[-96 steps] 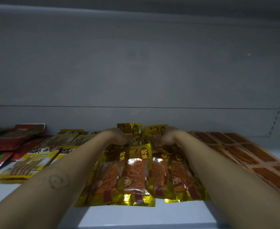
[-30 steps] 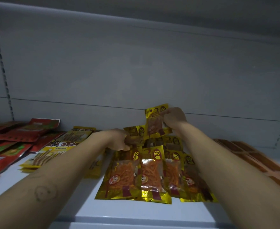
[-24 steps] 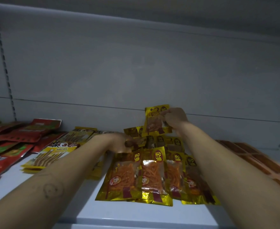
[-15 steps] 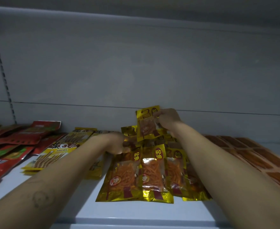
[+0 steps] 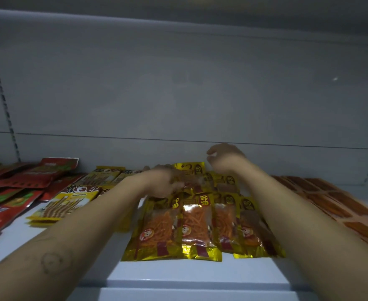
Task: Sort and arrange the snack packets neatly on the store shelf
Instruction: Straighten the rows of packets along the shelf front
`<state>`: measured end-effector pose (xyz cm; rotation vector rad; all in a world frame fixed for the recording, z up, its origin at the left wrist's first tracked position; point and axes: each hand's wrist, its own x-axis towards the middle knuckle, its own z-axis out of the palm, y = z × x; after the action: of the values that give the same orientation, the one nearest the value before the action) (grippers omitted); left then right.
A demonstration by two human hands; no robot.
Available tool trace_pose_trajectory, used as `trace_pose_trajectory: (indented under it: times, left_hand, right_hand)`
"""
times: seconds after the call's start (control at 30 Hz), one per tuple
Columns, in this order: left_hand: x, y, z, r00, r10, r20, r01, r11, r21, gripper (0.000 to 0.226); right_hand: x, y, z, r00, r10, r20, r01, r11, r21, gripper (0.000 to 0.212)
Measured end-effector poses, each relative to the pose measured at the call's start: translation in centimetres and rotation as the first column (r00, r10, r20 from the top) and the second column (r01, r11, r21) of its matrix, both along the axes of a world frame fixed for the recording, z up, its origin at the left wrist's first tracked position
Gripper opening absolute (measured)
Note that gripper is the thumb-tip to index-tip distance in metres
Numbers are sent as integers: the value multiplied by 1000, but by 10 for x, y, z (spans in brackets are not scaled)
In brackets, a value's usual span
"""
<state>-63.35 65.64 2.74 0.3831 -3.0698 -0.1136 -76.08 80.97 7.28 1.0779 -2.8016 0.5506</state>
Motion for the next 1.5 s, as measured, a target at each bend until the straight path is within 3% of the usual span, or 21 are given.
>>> trace_pose_trajectory:
  times: [0.13,0.4,0.67,0.83,1.07,1.23,1.4,1.5]
  left_hand:
    - [-7,7,-2,996,-35,77,31,998,50,48]
    - [2,13,3,998,39,-55,-43,996,-74,54]
    - [62,-3,3,962,172,-212,-209,964,-167,49]
    - [121,-32,5,928,257,-269,-306,938,-163,48]
    - [200,-76,-11,870,375,-320,-427,898,-107,49]
    - [233,-99,-37,857,326,-399,-358,934,-8,47]
    - [229,-104,-60,886,204,-417,-206,978,41,54]
    - [224,-106,-74,909,170,-380,-143,985,99,50]
  right_hand:
    - [7,32,11,997,57,-48,-53,996,71,38]
    - [14,55,7,990,102,-97,-90,989,119,58]
    - [53,-7,2,954,287,-89,-277,954,116,71]
    - [100,-54,1,912,404,-74,-397,913,97,73]
    - [163,-111,-5,891,450,-57,-438,886,150,71]
    - [211,-127,-36,923,360,-132,-329,920,213,59]
    - [240,-123,-75,956,109,-271,-103,994,37,54]
    - [250,-123,-100,959,70,-275,-79,997,-22,47]
